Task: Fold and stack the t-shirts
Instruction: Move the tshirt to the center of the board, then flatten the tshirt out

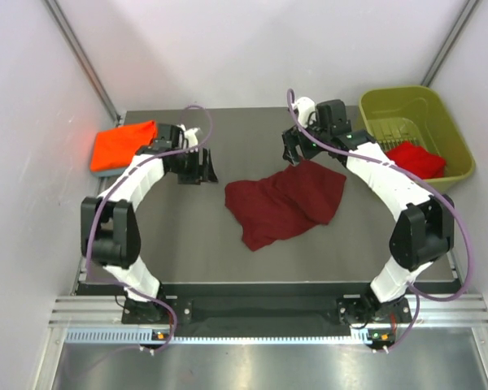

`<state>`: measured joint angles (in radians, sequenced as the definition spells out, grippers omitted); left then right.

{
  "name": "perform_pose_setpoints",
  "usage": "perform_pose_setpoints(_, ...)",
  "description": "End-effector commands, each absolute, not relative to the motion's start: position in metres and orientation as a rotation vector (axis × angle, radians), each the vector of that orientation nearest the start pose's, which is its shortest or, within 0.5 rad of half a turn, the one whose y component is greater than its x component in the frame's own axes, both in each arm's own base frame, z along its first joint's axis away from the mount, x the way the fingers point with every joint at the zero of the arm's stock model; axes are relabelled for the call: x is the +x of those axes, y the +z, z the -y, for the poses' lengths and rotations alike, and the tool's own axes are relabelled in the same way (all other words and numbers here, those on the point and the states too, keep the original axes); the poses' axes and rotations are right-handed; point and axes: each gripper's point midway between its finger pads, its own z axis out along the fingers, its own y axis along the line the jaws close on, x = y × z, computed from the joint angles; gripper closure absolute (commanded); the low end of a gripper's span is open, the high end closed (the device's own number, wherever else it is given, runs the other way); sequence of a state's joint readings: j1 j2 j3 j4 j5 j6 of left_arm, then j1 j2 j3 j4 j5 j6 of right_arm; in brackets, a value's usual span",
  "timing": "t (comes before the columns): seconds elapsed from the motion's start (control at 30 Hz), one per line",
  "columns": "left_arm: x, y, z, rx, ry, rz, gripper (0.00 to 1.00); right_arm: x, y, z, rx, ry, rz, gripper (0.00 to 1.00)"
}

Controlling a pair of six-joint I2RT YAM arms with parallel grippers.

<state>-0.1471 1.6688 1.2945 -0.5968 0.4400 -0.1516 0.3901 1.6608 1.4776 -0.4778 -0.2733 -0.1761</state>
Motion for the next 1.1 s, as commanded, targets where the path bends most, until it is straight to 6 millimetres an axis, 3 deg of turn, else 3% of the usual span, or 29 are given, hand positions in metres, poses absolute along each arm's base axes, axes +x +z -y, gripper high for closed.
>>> perform_pose_setpoints(0.0, 0.364, 0.111, 0.163, 0.192, -0.909, -2.593, 0.26, 0.424, 0.243, -0.234, -0.777, 0.505, -1.978, 0.25)
perform_pose_setpoints(0.07, 0.368, 0.093, 0.166, 0.161, -0.935, -2.623, 0.29, 0.422, 0.248, -0.244, -0.795, 0.516, -1.950, 0.25)
perform_pose_setpoints(0.23, 0.390, 0.072, 0.174, 0.102, -0.940, -2.656, 0.37, 0.404, 0.260, -0.264, -0.867, 0.526, -1.900, 0.25)
perform_pose_setpoints(0.27, 0.392, 0.061, 0.175, 0.093, -0.951, -2.682, 0.38, 0.401, 0.262, -0.264, -0.875, 0.524, -1.894, 0.24)
perform_pose_setpoints(0.5, 0.400, 0.048, 0.204, 0.139, -1.024, -2.693, 0.37, 0.398, 0.265, -0.259, -0.876, 0.485, -1.887, 0.24)
perform_pose_setpoints(0.63, 0.399, 0.041, 0.223, 0.201, -1.032, -2.705, 0.49, 0.404, 0.270, -0.250, -0.841, 0.420, -1.882, 0.24)
perform_pose_setpoints(0.67, 0.398, 0.038, 0.226, 0.208, -1.032, -2.715, 0.61, 0.406, 0.275, -0.247, -0.825, 0.394, -1.874, 0.23)
perform_pose_setpoints(0.7, 0.396, 0.037, 0.232, 0.228, -1.040, -2.716, 0.65, 0.408, 0.278, -0.244, -0.822, 0.375, -1.865, 0.23)
perform_pose_setpoints(0.73, 0.398, 0.041, 0.235, 0.238, -1.045, -2.705, 0.70, 0.409, 0.284, -0.242, -0.815, 0.362, -1.852, 0.23)
perform_pose_setpoints(0.77, 0.399, 0.044, 0.235, 0.242, -1.040, -2.704, 0.91, 0.411, 0.289, -0.237, -0.801, 0.340, -1.846, 0.24)
perform_pose_setpoints(0.8, 0.401, 0.045, 0.234, 0.237, -1.004, -2.702, 0.96, 0.413, 0.293, -0.235, -0.790, 0.326, -1.838, 0.24)
perform_pose_setpoints(0.9, 0.413, 0.076, 0.220, 0.228, -0.959, -2.639, 1.00, 0.420, 0.311, -0.220, -0.735, 0.285, -1.807, 0.23)
perform_pose_setpoints(0.97, 0.424, 0.114, 0.205, 0.182, -0.953, -2.552, 1.00, 0.426, 0.319, -0.208, -0.700, 0.256, -1.798, 0.24)
perform_pose_setpoints(1.0, 0.435, 0.129, 0.184, 0.125, -0.941, -2.507, 1.00, 0.429, 0.323, -0.203, -0.683, 0.243, -1.790, 0.23)
perform_pose_setpoints(1.03, 0.441, 0.163, 0.174, 0.125, -0.939, -2.425, 1.00, 0.434, 0.326, -0.194, -0.660, 0.225, -1.790, 0.23)
perform_pose_setpoints(1.07, 0.451, 0.180, 0.151, 0.105, -0.897, -2.376, 1.00, 0.437, 0.327, -0.190, -0.644, 0.219, -1.791, 0.24)
